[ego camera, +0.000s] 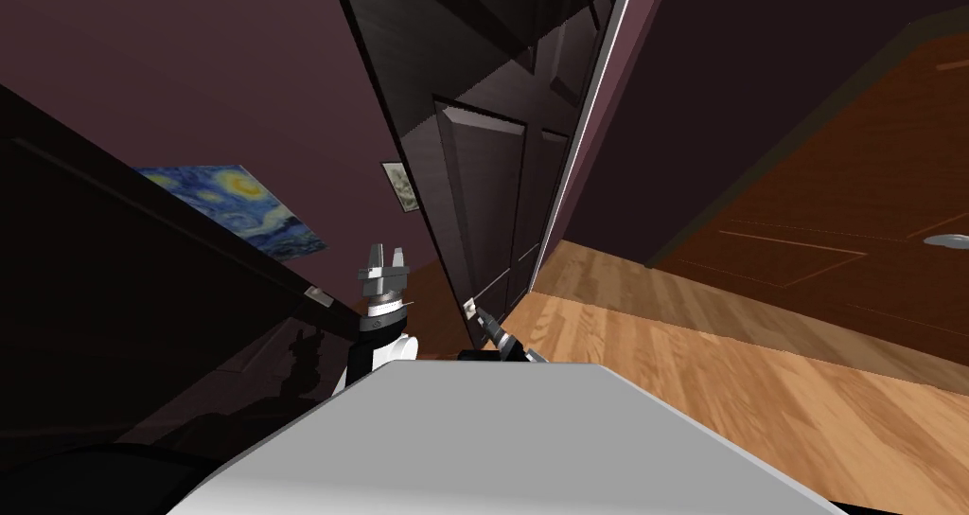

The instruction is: Push the door open

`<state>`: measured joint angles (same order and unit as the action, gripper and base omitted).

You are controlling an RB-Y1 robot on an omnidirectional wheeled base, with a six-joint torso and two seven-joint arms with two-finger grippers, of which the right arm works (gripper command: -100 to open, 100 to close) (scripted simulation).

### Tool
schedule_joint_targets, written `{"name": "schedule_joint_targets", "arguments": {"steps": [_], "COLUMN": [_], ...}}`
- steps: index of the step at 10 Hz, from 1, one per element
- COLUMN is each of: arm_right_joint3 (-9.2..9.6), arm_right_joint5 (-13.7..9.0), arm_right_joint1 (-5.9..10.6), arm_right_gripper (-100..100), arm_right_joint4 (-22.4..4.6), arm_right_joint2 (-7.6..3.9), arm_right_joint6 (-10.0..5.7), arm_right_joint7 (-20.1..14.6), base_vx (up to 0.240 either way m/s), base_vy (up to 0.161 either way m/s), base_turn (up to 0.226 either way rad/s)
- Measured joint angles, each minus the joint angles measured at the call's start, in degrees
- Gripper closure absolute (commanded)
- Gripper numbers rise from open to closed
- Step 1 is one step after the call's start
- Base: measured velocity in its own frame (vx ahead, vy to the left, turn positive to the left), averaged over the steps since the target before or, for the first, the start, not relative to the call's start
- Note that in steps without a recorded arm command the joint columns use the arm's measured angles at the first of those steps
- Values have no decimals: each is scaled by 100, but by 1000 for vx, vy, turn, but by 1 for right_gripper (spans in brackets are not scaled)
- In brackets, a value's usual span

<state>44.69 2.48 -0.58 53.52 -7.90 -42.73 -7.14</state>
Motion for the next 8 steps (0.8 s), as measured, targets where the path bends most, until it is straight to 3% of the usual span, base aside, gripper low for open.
{"name": "schedule_joint_targets", "arguments": {"steps": [1,6,7,8], "arm_right_joint3": [-2,0,0,-54], "arm_right_joint5": [0,0,0,-15], "arm_right_joint1": [2,-1,-1,-31], "arm_right_gripper": [100,100,-100,-100], "arm_right_joint4": [-1,0,0,42], "arm_right_joint2": [4,-1,-1,4], "arm_right_joint6": [1,0,0,24], "arm_right_joint7": [2,0,0,26], "base_vx": [-6,-11,-128,-223], "base_vy": [-5,-12,-45,-34], "base_turn": [-3,1,-146,-142]}}
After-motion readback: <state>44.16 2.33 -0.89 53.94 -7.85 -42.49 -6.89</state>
